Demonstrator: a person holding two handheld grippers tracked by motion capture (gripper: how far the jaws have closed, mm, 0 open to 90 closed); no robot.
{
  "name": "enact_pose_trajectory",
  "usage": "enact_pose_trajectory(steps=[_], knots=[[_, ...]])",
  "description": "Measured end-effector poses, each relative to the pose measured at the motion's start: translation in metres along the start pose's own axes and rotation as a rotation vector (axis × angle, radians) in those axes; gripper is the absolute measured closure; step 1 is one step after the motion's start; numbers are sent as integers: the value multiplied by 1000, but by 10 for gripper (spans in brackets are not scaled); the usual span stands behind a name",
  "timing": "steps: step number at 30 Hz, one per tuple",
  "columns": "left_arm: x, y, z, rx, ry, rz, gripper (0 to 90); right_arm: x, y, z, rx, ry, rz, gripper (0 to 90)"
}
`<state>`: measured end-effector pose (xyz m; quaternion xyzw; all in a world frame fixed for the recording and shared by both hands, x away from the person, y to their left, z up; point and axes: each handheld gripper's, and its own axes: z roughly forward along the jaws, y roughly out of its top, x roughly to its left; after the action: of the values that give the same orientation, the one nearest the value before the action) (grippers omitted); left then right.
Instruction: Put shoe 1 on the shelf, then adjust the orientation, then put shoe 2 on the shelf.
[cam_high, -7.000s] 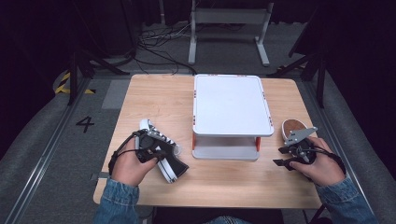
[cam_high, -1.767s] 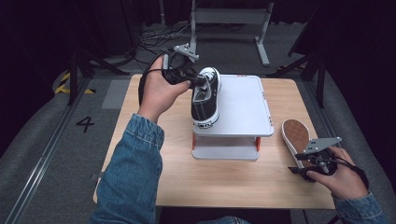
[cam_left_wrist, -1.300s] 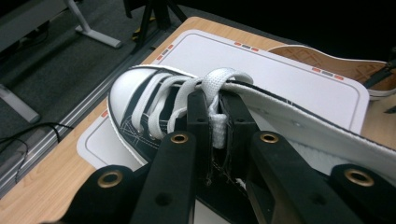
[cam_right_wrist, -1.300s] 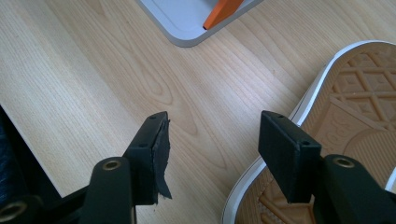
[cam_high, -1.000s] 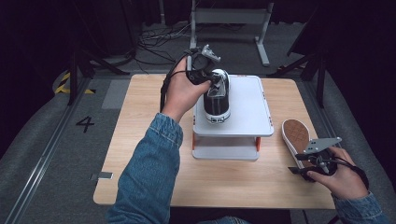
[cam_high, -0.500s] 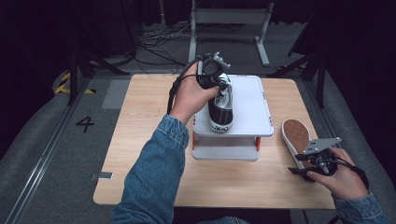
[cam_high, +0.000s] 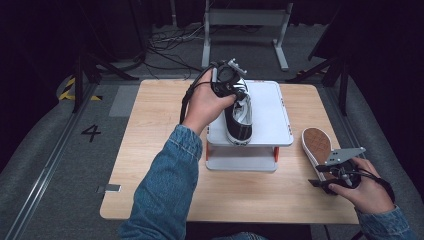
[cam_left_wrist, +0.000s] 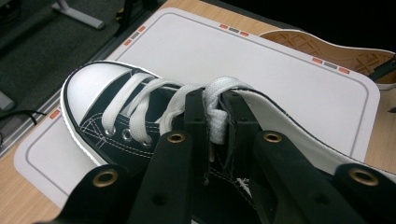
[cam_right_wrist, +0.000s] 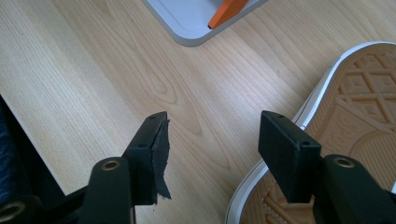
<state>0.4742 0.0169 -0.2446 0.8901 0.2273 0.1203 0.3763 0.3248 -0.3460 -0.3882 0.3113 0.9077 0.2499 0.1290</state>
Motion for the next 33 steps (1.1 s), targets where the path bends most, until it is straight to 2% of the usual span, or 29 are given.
enact_pose_trajectory(steps=[2,3,4,5,7,11,14,19,22,25,26,27,33], knots=[[1,-1,-4,-38,1,-6,724,0,1,0,0,3,-3,443],[1,-1,-4,-38,1,-6,657,-1,1,0,-1,3,-4,442],[2,-2,-7,-59,-1,-25,599,-1,1,1,-1,3,-2,442],[3,-3,-10,-78,3,-34,599,-1,1,1,-1,3,-2,442],[3,-4,-17,-101,8,-50,534,-2,1,0,1,2,1,441],[1,-6,-28,-116,4,-43,464,-5,0,-5,-10,-13,12,441],[2,-10,-38,-124,-3,-47,455,-7,-1,-8,-17,-19,19,441],[-1,-24,-62,-127,31,-31,435,-11,-3,-12,-24,-25,29,441],[-3,-35,-76,-129,47,-38,421,-17,0,-17,-45,-42,33,441],[-6,-49,-89,-125,68,-44,417,-22,5,-20,-59,-47,33,441],[-8,-59,-96,-116,73,-49,414,-23,6,-19,-60,-48,31,441],[-8,-59,-96,-116,73,-49,407,-23,6,-19,-60,-48,31,441],[-12,-95,-114,-104,105,-65,390,-34,8,-17,-64,-54,55,443]])
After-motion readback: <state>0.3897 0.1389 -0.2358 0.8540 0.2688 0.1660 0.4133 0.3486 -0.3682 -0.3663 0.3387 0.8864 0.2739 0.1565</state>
